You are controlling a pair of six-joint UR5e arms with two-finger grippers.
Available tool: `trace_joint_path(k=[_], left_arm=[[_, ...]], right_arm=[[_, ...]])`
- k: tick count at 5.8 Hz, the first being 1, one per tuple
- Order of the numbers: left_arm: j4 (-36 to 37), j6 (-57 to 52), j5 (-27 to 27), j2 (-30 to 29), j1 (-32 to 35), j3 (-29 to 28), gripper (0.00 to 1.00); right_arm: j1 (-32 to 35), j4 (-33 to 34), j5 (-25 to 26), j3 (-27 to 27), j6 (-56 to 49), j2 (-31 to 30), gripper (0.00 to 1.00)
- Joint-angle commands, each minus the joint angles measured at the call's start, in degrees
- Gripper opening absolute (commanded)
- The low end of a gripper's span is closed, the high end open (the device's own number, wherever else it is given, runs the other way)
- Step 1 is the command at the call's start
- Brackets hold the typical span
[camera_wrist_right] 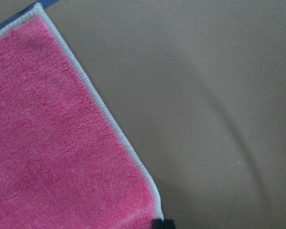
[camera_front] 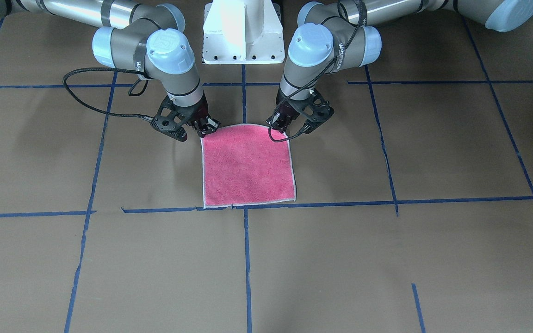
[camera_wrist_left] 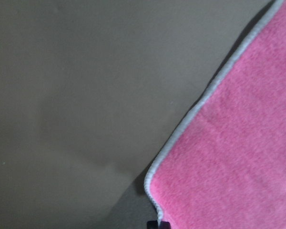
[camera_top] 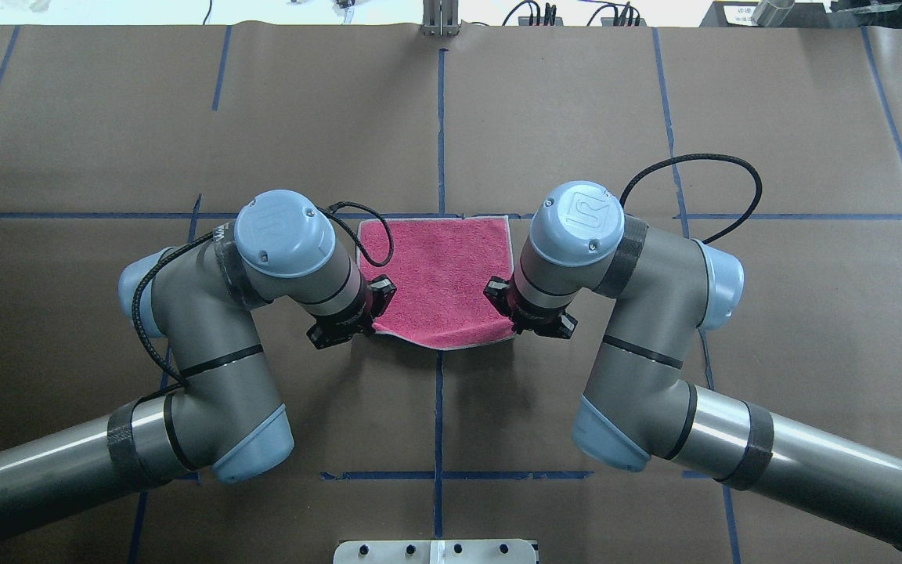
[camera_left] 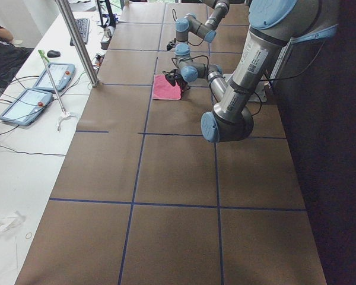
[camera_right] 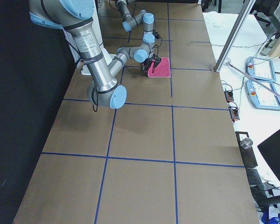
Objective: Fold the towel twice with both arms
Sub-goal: 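Lift the near edge with both grippers and fold it away from the robot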
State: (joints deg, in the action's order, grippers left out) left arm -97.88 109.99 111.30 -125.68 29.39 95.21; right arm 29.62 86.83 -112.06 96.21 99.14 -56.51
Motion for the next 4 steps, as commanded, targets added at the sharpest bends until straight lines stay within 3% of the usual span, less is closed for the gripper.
trace_joint_path(k=[1, 4], left_arm=[[-0.1, -0.1, 0.1, -0.1, 2.2, -0.2, 0.0], [-1.3, 0.0, 0.1, -0.1, 2.4, -1.3, 0.0]], right_arm=[[0.7, 0.0, -0.2, -0.3, 0.0, 0.5, 0.0], [1.6, 0.0, -0.2, -3.2, -0.7, 2.7, 0.01]])
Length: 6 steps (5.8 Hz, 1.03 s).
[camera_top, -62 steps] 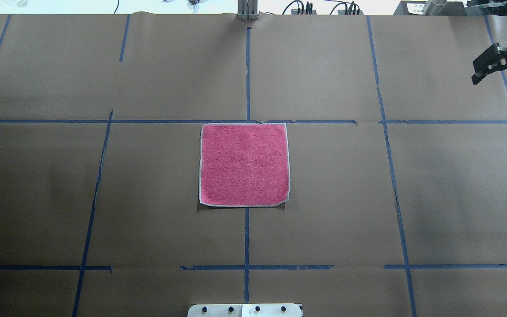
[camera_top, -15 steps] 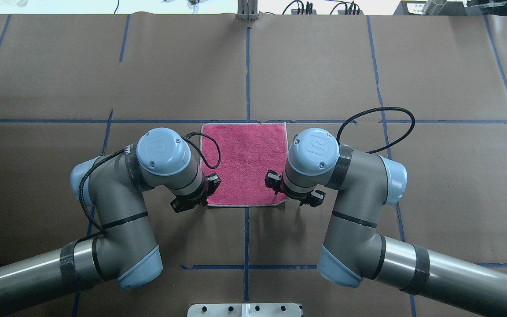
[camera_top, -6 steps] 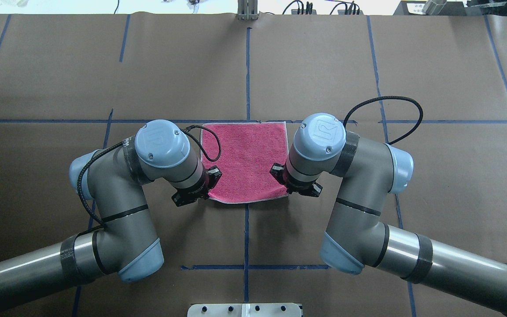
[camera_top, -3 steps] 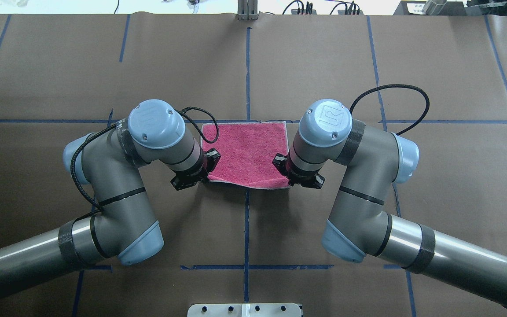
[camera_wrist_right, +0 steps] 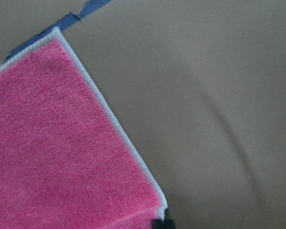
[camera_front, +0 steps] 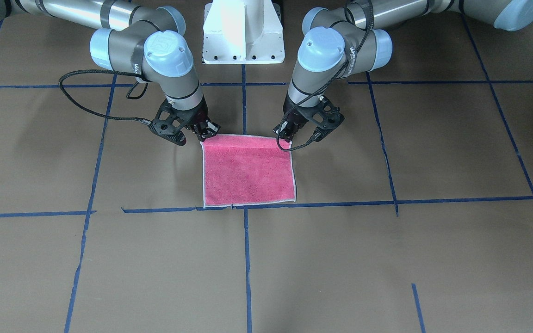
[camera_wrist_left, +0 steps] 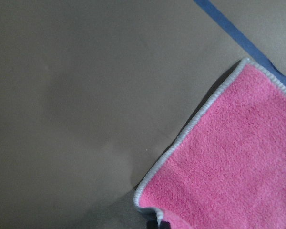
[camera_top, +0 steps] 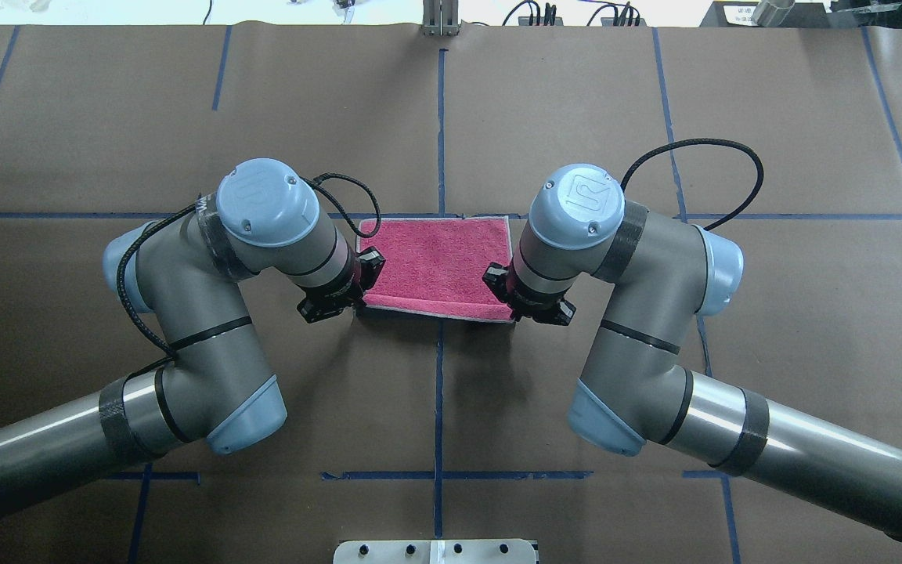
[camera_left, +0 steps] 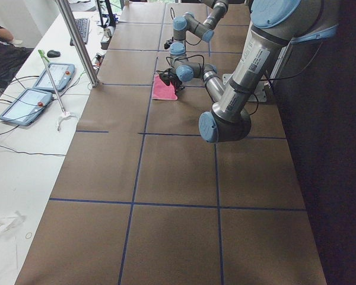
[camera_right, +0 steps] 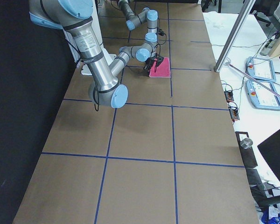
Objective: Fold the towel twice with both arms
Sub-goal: 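Lift the near edge with both grippers and fold it away from the robot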
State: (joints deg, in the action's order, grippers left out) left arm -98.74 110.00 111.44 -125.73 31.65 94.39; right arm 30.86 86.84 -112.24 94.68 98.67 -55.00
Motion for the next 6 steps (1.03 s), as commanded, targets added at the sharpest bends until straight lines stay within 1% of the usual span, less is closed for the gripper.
trace_joint_path(k=[1, 2, 3, 4, 5, 6], left_arm=[[-0.7, 0.2, 0.0, -1.3, 0.2, -2.5, 0.0], [-0.8, 0.2, 0.0, -1.7, 0.8, -3.7, 0.0], [-2.2, 1.4, 0.1, -2.1, 1.6, -5.0, 0.0], [-5.4, 1.8, 0.1, -2.1, 2.4, -6.9, 0.0], [-5.7, 2.1, 1.1, -2.3, 3.5, -7.3, 0.0], [-5.7, 3.9, 1.2, -3.0, 4.4, -7.4, 0.0]], right_arm=[[0.6, 0.0, -0.1, -4.7, -0.3, 3.3, 0.01], [1.1, -0.3, -0.6, -5.4, -0.5, 3.5, 0.01], [2.4, -2.4, -2.4, -5.9, -0.3, 3.4, 0.01], [3.6, -4.0, -3.4, -7.3, -0.4, 3.5, 0.01], [5.0, -5.8, -5.1, -8.1, -0.4, 3.5, 0.0], [6.4, -5.9, -6.4, -8.1, -0.4, 3.5, 0.0]])
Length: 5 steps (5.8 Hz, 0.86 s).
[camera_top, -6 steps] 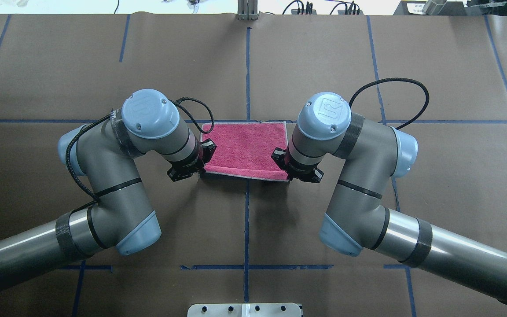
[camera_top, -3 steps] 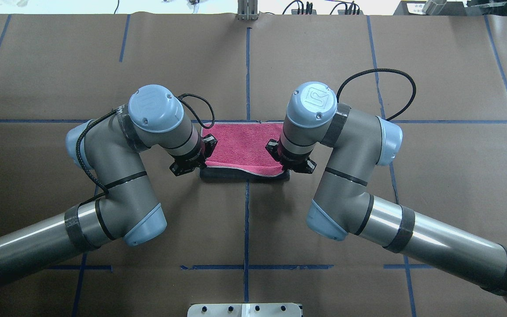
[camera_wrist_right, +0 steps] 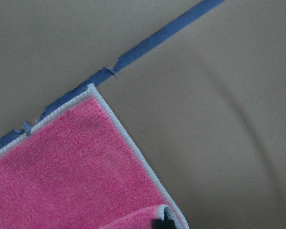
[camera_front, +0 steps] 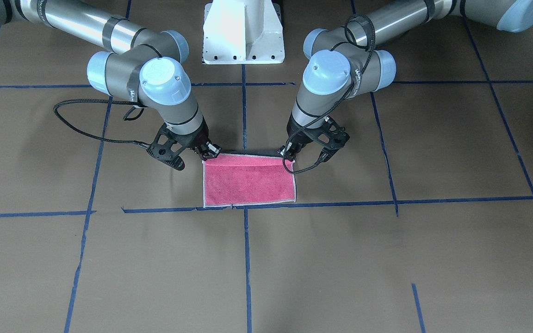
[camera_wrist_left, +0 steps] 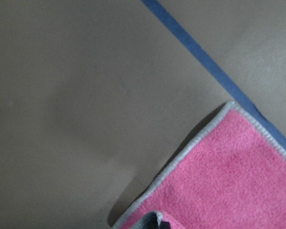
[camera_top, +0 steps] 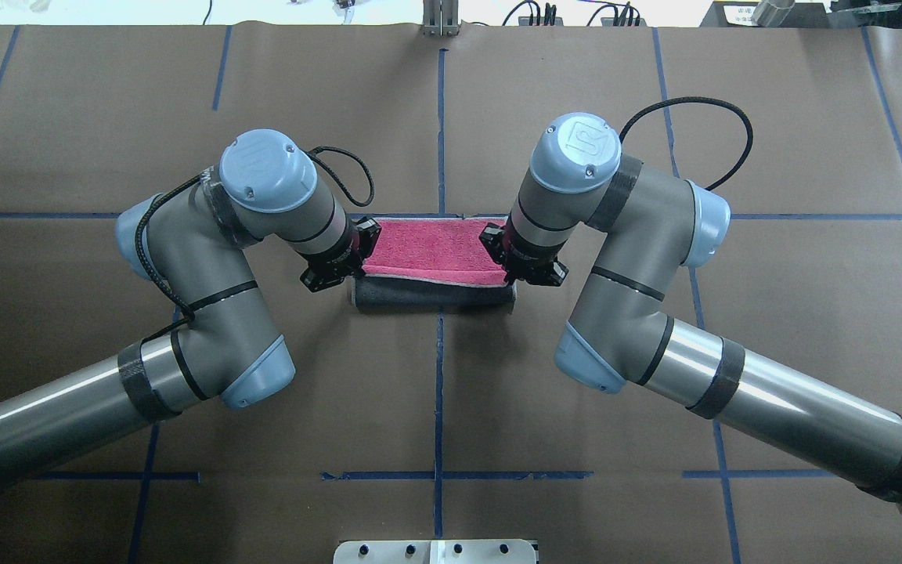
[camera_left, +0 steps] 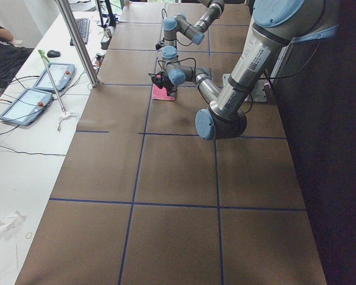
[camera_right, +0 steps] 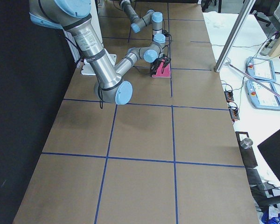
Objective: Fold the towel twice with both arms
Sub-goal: 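Lay the held edge onto the far edge and open both grippers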
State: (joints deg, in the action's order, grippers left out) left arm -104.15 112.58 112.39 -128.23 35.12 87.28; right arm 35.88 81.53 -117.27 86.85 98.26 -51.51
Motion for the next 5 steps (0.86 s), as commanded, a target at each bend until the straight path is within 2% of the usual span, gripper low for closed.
trace_joint_path(k=[1, 3, 5], left_arm=[[-0.5, 2.6, 0.4, -0.7, 1.1, -0.6, 0.0], [-6.6, 6.8, 0.4, -1.1, 1.7, -4.4, 0.0], [-6.7, 6.8, 0.4, -1.6, 2.4, -4.9, 0.0]], right_arm=[[2.0, -0.7, -1.7, -1.1, -0.1, 0.4, 0.0], [2.4, -3.6, -1.8, -5.6, 0.0, 2.5, 0.0], [3.0, -3.6, -2.4, -6.1, 0.0, 3.0, 0.0]])
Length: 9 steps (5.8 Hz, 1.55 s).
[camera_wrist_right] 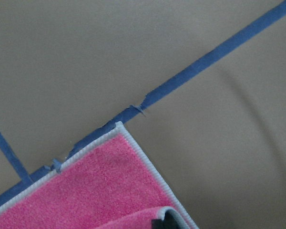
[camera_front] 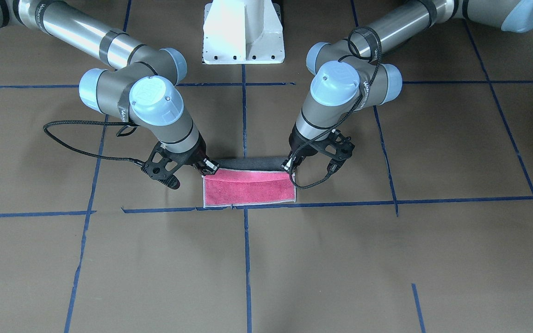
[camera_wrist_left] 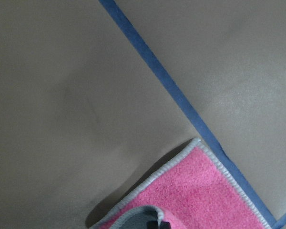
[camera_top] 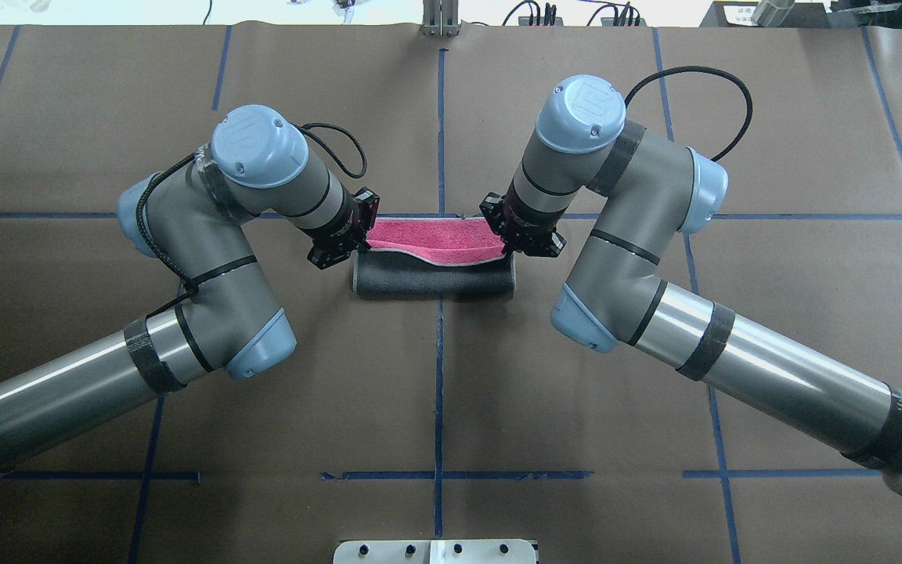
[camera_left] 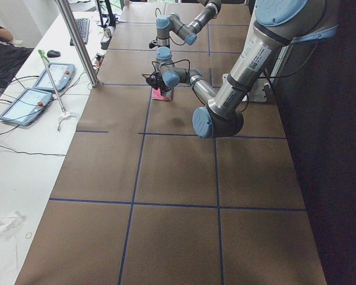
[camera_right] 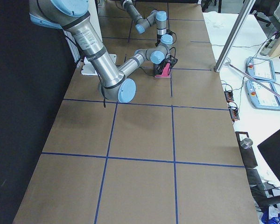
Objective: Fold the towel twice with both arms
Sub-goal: 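Lay the held edge onto the far edge and open both grippers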
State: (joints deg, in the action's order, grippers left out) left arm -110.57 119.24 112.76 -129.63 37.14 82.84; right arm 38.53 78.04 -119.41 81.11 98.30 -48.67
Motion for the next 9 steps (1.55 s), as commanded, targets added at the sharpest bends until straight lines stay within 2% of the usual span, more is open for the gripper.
trace_joint_path(k=[1, 4, 6, 8, 9], left_arm=[[-0.3, 0.1, 0.0, -0.4, 0.9, -0.8, 0.0], [-1.1, 0.3, 0.0, -1.1, 1.4, -2.9, 0.0], [-2.4, 0.6, -0.1, -1.8, 1.4, -4.6, 0.0], [-3.6, 0.6, 0.0, -1.8, 1.4, -5.5, 0.0], [-3.8, -0.1, 0.0, -1.7, 1.6, -5.5, 0.5]], right_arm=[[0.7, -0.1, -0.6, -0.7, -0.1, 0.3, 0.0], [1.1, -0.3, -0.7, -3.6, -0.5, 1.7, 0.0], [1.1, -5.0, -0.7, -6.2, -0.3, 1.6, 0.0], [1.2, -5.1, -0.7, -6.2, -0.2, 1.4, 0.03], [1.2, -5.1, -0.7, -6.2, -0.4, 1.2, 0.99]])
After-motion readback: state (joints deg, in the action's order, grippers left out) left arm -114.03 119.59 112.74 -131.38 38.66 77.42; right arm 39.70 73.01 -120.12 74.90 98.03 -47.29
